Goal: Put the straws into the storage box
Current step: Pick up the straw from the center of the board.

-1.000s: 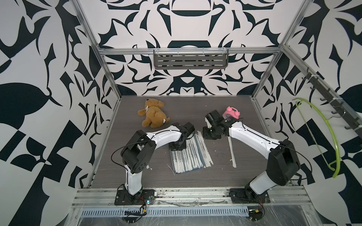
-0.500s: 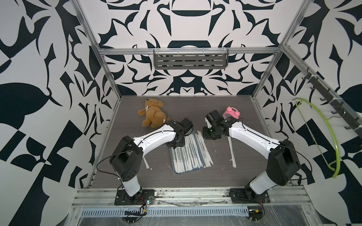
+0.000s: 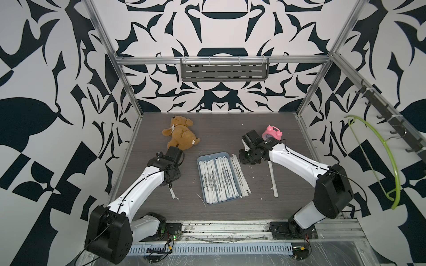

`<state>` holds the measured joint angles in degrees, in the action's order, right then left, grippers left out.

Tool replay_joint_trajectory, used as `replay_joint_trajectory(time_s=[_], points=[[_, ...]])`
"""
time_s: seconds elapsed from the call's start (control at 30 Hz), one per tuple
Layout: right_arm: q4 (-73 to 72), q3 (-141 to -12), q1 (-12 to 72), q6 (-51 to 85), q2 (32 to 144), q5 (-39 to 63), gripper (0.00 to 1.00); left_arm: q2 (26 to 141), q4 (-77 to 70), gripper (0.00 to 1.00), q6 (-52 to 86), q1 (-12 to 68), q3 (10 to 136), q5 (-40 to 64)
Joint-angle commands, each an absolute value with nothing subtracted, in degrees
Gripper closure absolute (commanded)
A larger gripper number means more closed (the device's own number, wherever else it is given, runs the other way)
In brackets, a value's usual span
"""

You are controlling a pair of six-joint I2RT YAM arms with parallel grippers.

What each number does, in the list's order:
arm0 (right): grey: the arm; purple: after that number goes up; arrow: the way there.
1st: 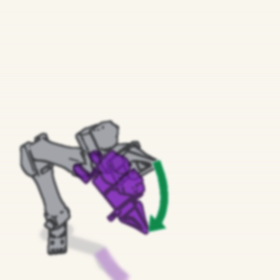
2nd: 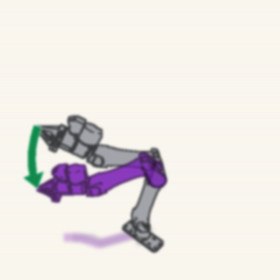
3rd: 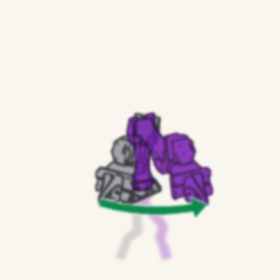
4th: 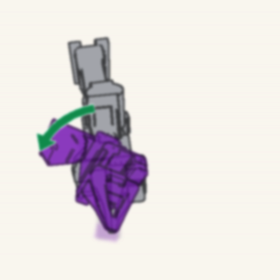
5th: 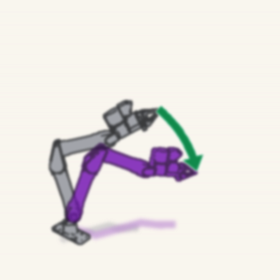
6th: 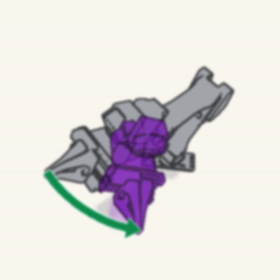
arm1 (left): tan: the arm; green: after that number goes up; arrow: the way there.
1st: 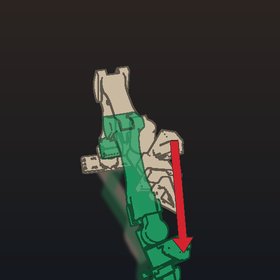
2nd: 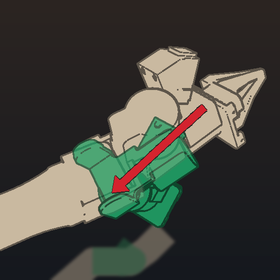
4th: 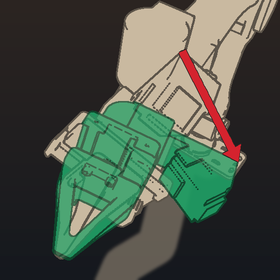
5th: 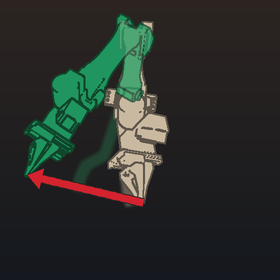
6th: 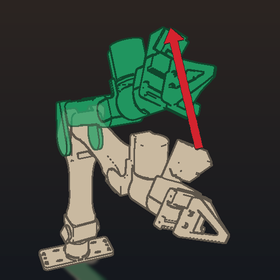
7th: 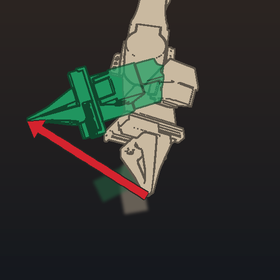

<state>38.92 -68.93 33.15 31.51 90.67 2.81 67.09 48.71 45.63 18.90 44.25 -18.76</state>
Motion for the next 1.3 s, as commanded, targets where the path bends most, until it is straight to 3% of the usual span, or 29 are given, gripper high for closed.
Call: replay_joint_trajectory(time_s=[0.0, 0.47, 0.77, 0.93, 1.13, 1.27], points=[[38.98, -69.38, 33.4, 31.7, 89.27, 2.11, 0.76, 68.23, 42.11, 0.67, 43.71, 14.74, 41.41, -13.71], [39.77, -69.65, 33.42, 31.38, 88.86, 1.32, 0.76, 77.99, 35.97, 0.75, 45.34, 13.07, 38.08, -8.56], [39.55, -70.64, 33.61, 31.47, 89.85, 1.93, 0.76, 70.87, 40.33, 0.64, 47.56, 13.01, 37.3, -14.21], [39.64, -70.84, 33.75, 31.46, 89.83, 1.68, 0.76, 76.06, 39.74, 0.64, 48.04, 13.08, 36.38, -13.06], [39.73, -70.76, 33.76, 31.38, 89.56, 1.41, 0.76, 78.21, 41.45, 0.65, 49.0, 13.03, 37.25, -14.6], [39.29, -70.49, 33.76, 31.56, 89.1, 1.23, 0.76, 80.06, 41.45, 0.72, 49.35, 13.01, 37.59, -13.77]])
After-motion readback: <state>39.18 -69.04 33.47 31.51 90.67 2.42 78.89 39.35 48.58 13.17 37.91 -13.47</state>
